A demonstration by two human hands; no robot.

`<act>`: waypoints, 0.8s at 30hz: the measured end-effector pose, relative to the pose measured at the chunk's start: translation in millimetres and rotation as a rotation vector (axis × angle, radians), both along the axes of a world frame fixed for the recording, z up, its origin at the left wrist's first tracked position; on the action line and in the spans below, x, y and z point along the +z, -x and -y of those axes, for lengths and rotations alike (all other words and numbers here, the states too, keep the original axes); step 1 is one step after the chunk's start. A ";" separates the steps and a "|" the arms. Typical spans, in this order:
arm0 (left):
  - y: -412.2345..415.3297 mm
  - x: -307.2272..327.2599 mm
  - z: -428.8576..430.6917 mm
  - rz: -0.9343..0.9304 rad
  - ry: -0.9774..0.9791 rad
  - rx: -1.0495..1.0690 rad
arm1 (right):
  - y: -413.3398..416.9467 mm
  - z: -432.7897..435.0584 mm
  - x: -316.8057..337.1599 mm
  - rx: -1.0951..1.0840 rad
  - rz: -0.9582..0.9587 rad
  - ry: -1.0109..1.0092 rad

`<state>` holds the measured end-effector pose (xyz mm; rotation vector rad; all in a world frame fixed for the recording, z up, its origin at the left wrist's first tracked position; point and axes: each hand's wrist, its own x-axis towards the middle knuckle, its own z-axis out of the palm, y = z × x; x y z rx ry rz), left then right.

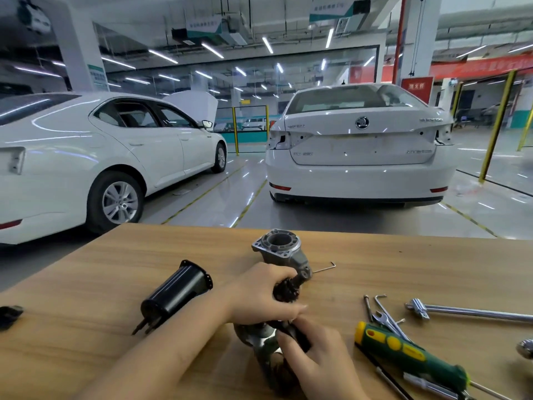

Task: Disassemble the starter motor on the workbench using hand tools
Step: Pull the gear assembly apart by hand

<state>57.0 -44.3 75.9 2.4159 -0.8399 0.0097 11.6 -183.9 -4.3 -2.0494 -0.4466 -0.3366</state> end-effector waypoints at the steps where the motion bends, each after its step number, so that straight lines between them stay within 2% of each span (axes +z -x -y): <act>1: -1.1 -3.1 -3.3 -0.018 0.026 0.021 | -0.9 -0.8 1.1 0.010 -0.020 0.016; 4: -4.0 -10.5 -9.1 -0.081 0.113 0.075 | -4.1 -2.1 3.1 0.016 -0.066 0.037; 11: -12.9 -17.0 -2.5 -0.092 0.237 0.120 | -6.2 6.8 6.1 0.001 -0.185 0.071; 14: -18.8 -21.0 -12.6 -0.139 0.348 0.183 | -8.0 15.5 6.0 -0.010 -0.265 -0.071; 16: -17.5 -26.9 -17.7 -0.155 0.397 0.198 | -10.9 17.5 5.8 -0.044 -0.294 -0.089; 24: -6.1 -45.6 -27.3 -0.129 0.470 0.252 | -14.4 21.7 13.4 -0.113 -0.179 0.106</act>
